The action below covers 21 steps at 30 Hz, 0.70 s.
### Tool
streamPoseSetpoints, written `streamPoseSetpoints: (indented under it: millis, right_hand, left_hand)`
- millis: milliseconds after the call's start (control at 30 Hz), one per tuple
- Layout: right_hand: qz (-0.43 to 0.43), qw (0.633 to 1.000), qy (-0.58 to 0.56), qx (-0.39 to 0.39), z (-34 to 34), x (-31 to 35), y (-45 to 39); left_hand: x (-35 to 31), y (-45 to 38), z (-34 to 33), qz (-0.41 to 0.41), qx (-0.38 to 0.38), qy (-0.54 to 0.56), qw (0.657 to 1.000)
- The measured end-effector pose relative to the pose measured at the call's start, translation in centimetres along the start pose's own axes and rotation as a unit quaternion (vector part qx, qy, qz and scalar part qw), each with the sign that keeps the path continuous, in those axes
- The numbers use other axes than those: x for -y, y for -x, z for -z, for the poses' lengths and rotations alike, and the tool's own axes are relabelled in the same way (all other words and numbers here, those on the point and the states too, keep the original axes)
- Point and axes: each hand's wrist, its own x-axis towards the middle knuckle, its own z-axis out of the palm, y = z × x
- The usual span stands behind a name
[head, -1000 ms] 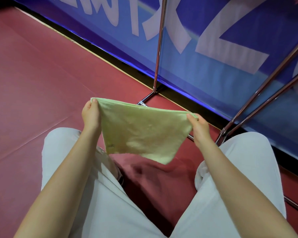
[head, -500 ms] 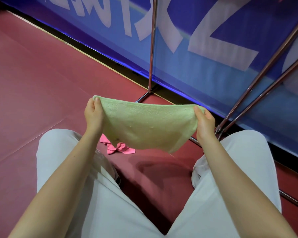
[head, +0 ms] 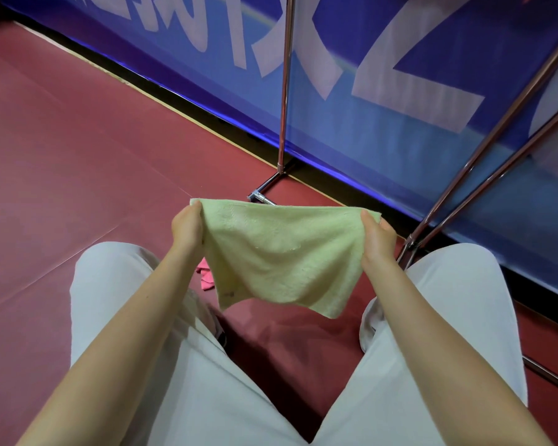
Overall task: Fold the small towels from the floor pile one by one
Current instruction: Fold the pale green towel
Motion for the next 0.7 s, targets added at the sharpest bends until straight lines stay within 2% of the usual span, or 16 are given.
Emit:
streamPoseSetpoints:
  millis: [100,333,533,700]
  right_hand:
    - [-0.026,0.999,-0.019,-0.019,-0.6,-0.4,0.3]
    - [-0.063,0.997,-0.035,0.000,-2.4,-0.8,1.1]
    - [-0.048,0.996,0.008,0.069,-4.7,-2.4,3.0]
    - [0.007,0.996,0.065,0.066,-5.9,-2.8,4.4]
  left_hand:
    - [0.5,0.7,-0.7,0.050,0.033,0.049,0.997]
    - [0.9,3.1,-3.0,0.111,0.109,0.134,0.979]
    - [1.1,5.9,-5.9,0.097,0.171,0.102,0.975]
    - [2.5,8.1,-8.2,0.093,0.232,0.068,0.966]
